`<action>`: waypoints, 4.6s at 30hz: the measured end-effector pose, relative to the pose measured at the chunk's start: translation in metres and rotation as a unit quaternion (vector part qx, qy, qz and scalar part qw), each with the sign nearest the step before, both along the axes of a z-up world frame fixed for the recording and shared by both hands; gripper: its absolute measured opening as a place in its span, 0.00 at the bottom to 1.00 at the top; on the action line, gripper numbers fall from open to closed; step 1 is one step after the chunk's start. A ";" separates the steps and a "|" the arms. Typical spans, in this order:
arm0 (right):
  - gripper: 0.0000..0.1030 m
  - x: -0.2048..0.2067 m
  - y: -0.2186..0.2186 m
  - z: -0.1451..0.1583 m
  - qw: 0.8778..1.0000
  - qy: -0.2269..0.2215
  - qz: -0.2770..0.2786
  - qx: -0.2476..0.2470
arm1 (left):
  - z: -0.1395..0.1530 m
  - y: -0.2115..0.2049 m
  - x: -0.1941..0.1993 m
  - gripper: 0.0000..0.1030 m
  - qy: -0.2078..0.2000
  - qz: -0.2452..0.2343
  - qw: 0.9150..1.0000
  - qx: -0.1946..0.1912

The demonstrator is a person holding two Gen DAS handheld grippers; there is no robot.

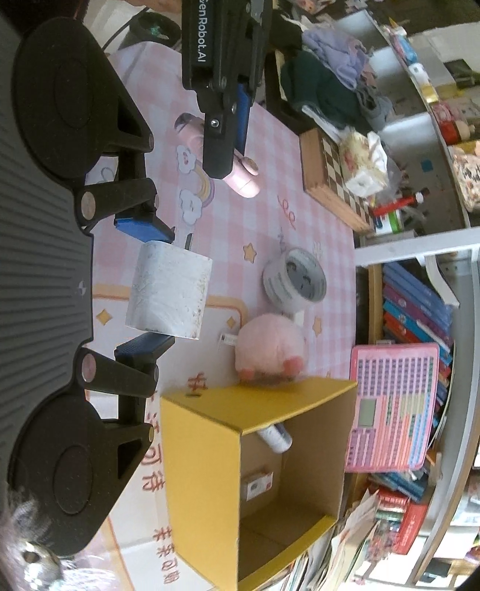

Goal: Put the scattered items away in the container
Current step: 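Carry the box cutter and charger over the yellow box with both tools, then open the left tool dropping the box cutter while the right tool releases the charger, then withdraw both tools from the yellow box toward the plush pig and tape roll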

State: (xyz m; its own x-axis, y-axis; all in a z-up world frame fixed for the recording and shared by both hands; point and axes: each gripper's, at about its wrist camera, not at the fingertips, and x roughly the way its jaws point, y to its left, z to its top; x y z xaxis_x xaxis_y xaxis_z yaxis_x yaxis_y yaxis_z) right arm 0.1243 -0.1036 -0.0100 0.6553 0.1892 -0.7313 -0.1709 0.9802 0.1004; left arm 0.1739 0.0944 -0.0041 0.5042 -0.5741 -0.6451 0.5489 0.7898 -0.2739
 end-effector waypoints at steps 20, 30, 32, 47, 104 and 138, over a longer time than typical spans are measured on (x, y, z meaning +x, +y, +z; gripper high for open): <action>0.48 -0.037 -0.058 0.005 0.997 -0.006 -0.078 0.002 | 0.006 -0.064 -0.009 0.22 -0.003 -0.071 0.997 -0.001; 0.48 -0.045 -0.097 0.008 0.995 -0.006 -0.103 0.010 | 0.011 -0.105 -0.014 0.22 -0.010 -0.099 0.995 0.006; 0.48 -0.045 -0.105 0.009 0.994 -0.006 -0.105 0.011 | 0.012 -0.112 -0.014 0.22 -0.011 -0.100 0.995 0.007; 0.48 -0.039 -0.164 0.007 0.995 0.009 -0.093 0.014 | 0.012 -0.172 -0.014 0.22 -0.003 -0.098 0.995 0.012; 0.49 0.201 -0.194 -0.052 0.936 0.039 0.279 -0.212 | -0.044 -0.290 0.119 0.24 -0.033 0.004 0.977 0.212; 0.76 0.096 -0.254 0.032 0.978 -0.159 0.108 -0.076 | 0.034 -0.256 0.012 0.89 -0.130 0.193 0.963 0.134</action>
